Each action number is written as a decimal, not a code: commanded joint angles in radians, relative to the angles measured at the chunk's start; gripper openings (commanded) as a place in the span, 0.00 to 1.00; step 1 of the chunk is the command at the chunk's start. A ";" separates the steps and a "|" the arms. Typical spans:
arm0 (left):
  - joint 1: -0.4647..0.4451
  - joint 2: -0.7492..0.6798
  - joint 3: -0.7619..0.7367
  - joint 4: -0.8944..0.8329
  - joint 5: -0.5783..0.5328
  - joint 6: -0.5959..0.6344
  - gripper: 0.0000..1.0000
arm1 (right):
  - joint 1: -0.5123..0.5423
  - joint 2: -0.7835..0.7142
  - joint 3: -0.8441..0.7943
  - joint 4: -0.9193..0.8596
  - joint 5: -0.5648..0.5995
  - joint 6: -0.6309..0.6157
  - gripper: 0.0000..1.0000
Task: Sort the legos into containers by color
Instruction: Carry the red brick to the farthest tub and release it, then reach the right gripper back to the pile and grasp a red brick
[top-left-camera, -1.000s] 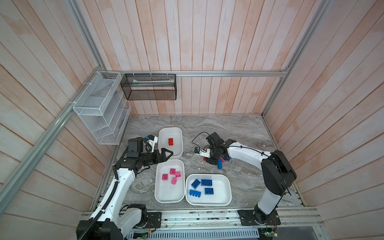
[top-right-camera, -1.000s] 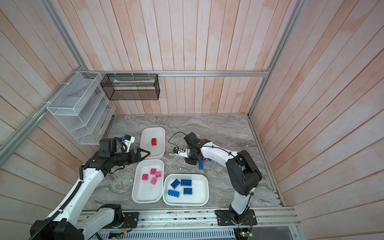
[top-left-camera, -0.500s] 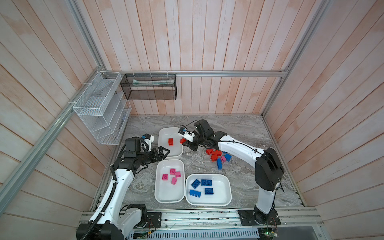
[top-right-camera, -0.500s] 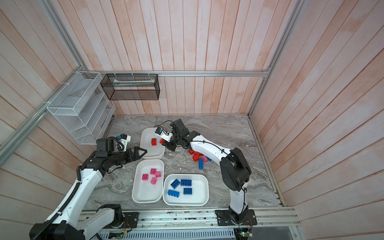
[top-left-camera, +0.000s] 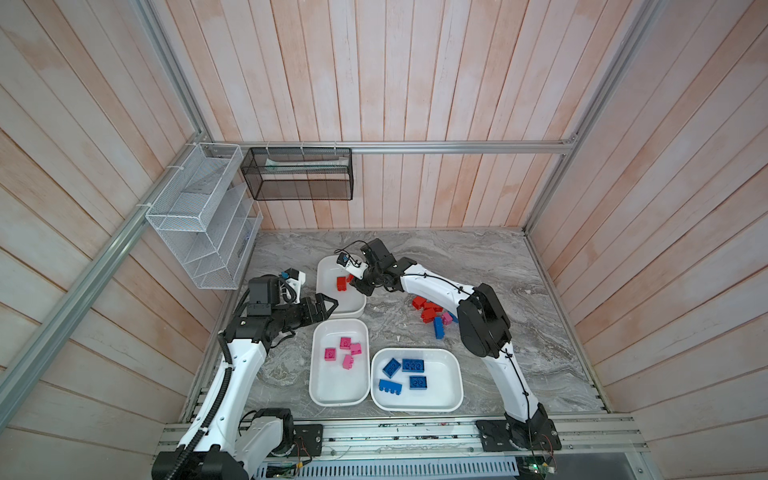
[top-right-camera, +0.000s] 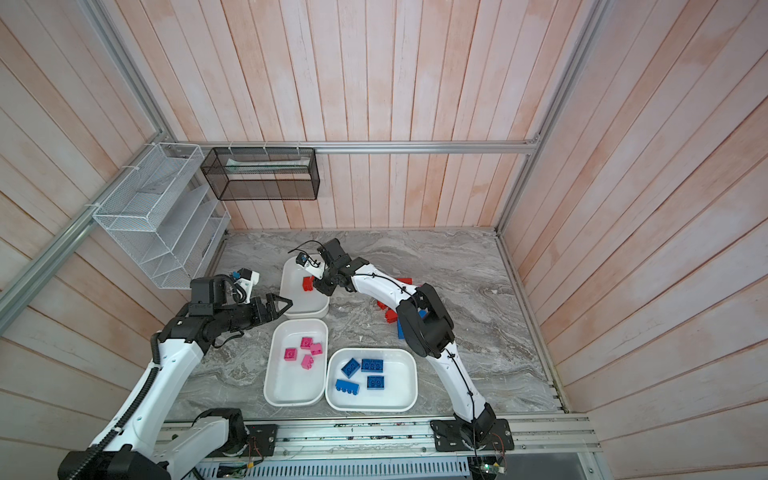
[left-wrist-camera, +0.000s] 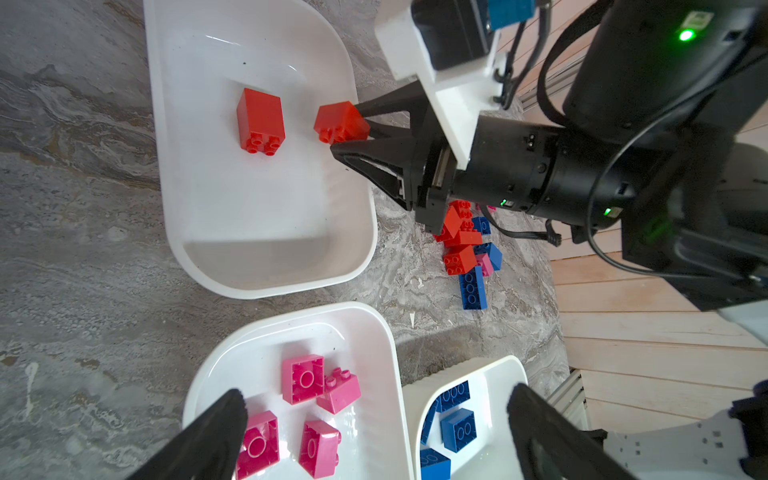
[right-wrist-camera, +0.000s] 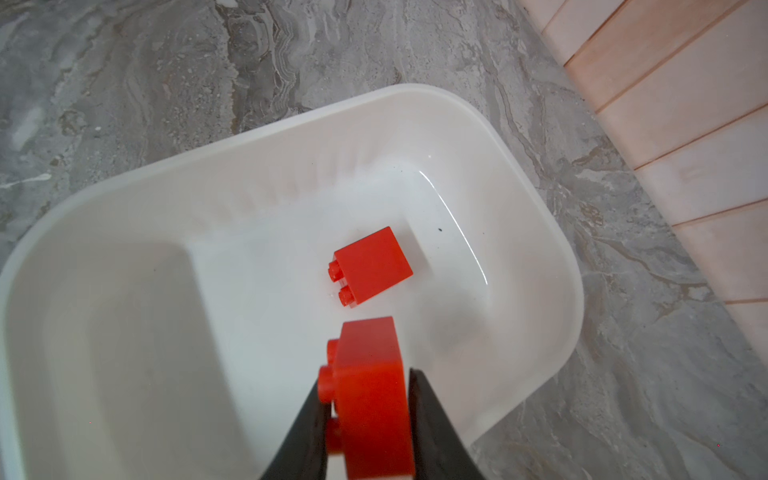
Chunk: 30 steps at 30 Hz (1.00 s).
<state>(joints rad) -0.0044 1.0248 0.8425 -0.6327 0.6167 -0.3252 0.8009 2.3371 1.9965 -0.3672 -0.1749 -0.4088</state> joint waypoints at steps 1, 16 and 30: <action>0.007 -0.011 0.015 -0.006 -0.005 0.014 1.00 | 0.009 0.022 0.048 -0.052 0.052 -0.019 0.42; 0.009 0.001 0.014 0.026 0.076 0.009 1.00 | -0.053 -0.521 -0.482 -0.059 0.152 0.158 0.65; 0.009 0.026 -0.014 0.071 0.116 -0.010 1.00 | -0.180 -0.658 -0.766 -0.134 0.200 0.754 0.67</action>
<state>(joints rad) -0.0002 1.0447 0.8410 -0.5880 0.7078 -0.3325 0.6140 1.6562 1.2312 -0.4828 -0.0090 0.1150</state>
